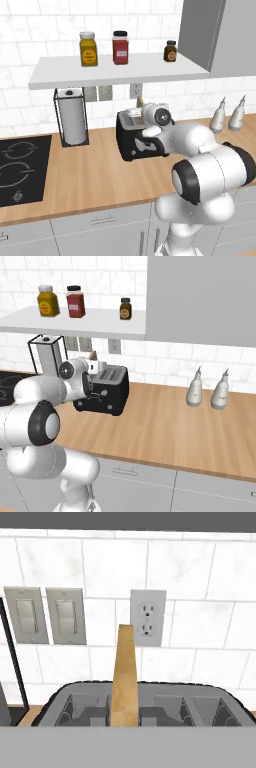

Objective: Start the toaster. Once the lever pops up, take the bread to the plate on the dining counter.

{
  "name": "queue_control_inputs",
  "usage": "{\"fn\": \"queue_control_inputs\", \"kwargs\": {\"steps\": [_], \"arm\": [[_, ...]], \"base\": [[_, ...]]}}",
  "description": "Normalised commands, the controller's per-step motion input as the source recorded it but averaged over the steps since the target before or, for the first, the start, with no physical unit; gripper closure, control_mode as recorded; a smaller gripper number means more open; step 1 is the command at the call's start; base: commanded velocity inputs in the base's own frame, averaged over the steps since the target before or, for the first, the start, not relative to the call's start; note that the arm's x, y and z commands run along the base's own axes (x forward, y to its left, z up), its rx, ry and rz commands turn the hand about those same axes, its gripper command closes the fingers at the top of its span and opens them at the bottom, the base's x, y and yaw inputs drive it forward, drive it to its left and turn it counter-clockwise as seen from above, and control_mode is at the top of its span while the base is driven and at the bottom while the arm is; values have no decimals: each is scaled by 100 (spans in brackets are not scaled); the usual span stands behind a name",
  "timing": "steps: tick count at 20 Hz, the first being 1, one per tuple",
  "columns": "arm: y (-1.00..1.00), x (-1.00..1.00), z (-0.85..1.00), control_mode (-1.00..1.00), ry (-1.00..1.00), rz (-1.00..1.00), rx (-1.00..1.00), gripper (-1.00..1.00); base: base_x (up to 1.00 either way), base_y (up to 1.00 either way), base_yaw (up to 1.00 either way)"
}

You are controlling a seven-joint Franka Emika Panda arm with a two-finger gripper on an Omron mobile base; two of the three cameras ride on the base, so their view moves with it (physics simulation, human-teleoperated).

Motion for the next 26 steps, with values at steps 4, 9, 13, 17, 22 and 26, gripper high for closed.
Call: {"fn": "queue_control_inputs", "kwargs": {"steps": [4,9,13,17,22,26], "arm": [[1,-40,98,-100,-26,-2,7,100],[9,-30,74,-100,-4,-3,4,100],[6,-33,39,-100,12,-6,3,100],[0,-67,45,-100,14,-7,4,100],[0,-93,6,-100,19,-7,2,100],[-6,-100,9,-100,11,-10,3,100]], "base": [[0,0,0],[0,0,0],[0,0,0],[0,0,0],[0,0,0],[0,0,0]]}}
